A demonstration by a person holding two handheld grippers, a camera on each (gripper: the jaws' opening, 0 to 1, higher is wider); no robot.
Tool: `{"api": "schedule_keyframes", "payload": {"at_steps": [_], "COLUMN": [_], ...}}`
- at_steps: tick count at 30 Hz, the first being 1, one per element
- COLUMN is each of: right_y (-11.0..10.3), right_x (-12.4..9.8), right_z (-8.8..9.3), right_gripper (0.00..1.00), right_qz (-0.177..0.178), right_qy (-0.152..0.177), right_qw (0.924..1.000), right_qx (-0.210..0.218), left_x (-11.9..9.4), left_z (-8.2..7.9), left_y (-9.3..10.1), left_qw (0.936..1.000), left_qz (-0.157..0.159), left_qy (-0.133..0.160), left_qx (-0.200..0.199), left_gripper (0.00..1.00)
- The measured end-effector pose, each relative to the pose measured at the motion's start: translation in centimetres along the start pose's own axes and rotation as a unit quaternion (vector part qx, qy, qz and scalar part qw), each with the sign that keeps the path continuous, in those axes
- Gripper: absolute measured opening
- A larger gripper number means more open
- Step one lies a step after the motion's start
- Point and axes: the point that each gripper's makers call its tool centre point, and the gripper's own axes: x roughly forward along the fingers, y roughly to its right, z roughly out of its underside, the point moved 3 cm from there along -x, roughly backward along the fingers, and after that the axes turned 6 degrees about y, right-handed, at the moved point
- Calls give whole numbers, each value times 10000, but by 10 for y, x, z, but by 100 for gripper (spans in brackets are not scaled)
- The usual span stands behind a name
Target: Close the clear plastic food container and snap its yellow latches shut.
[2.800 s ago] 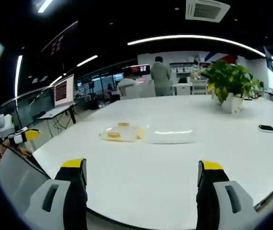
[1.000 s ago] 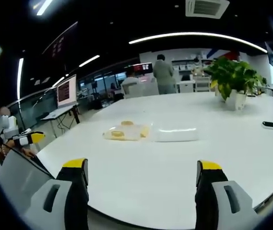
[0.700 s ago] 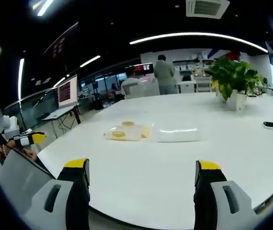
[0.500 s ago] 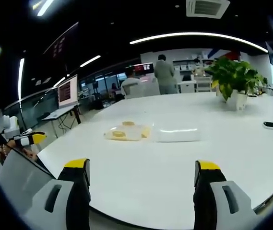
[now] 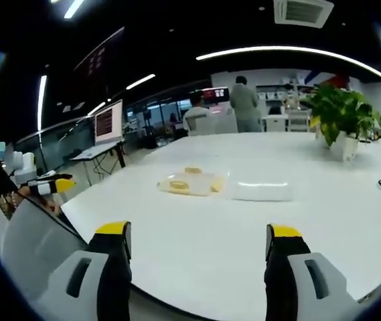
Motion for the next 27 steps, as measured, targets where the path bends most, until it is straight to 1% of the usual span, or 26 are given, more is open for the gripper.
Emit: {"api": "schedule_keyframes", "payload": {"at_steps": [1, 3, 5, 7, 8, 11, 13, 14, 15, 16, 18, 19, 20, 22, 23, 24, 25, 27], "right_y": [-1, -4, -7, -6, -4, 5, 9, 9, 10, 10, 15, 18, 19, 21, 22, 24, 26, 28], "right_x": [0, 1, 0, 1, 2, 8, 11, 13, 14, 15, 18, 21, 22, 25, 27, 28, 29, 31], "right_z": [0, -1, -5, -19, -26, -39, -46, -53, -57, -60, -67, -70, -72, -76, -79, -81, -84, -89], "right_gripper": [80, 79, 78, 76, 75, 73, 73, 73, 73, 72, 74, 74, 74, 73, 73, 74, 74, 73], "right_qz": [-32, -108, -212, -247, -270, -149, -109, -111, -127, -134, -91, -87, -106, -186, -211, -218, -224, -224], "right_qy": [-38, -71, -88, 126, 235, 270, 273, 321, 348, 365, 361, 350, 334, 315, 294, 276, 241, 248], "right_qw": [10000, 9998, 9994, 9995, 9992, 9988, 9986, 9984, 9982, 9981, 9976, 9972, 9970, 9963, 9957, 9953, 9947, 9939], "right_qx": [-69, -153, -249, -137, -172, -373, -443, -463, -470, -479, -586, -660, -693, -776, -847, -900, -971, -1052], "left_x": [0, -1, 1, 6, 8, 15, 22, 28, 31, 37, 44, 49, 53, 61, 67, 70, 75, 81], "left_z": [-6, -6, -6, -9, -16, -26, -39, -50, -56, -61, -66, -70, -74, -81, -86, -89, -95, -106], "left_y": [0, -1, -1, 3, 1, -2, -1, -1, 0, 2, 7, 9, 11, 16, 18, 19, 21, 23], "left_qw": [9999, 9998, 9998, 9995, 9995, 9995, 9993, 9989, 9984, 9973, 9962, 9959, 9955, 9939, 9912, 9897, 9869, 9845], "left_qz": [5, -72, -7, 286, 289, 300, 369, 390, 433, 529, 675, 742, 821, 957, 1027, 1057, 1121, 1196], "left_qy": [169, 100, -33, -109, -12, -45, -45, 30, 43, -9, -76, -89, -47, -12, -17, -26, -10, 85], "left_qx": [20, 127, 198, -24, -130, -118, 88, 261, 349, 509, 553, 506, 466, 553, 834, 966, 1162, 1277], "left_gripper": [78, 75, 76, 77, 76, 75, 74, 73, 73, 72, 70, 67, 64, 63, 64, 65, 66, 65]}}
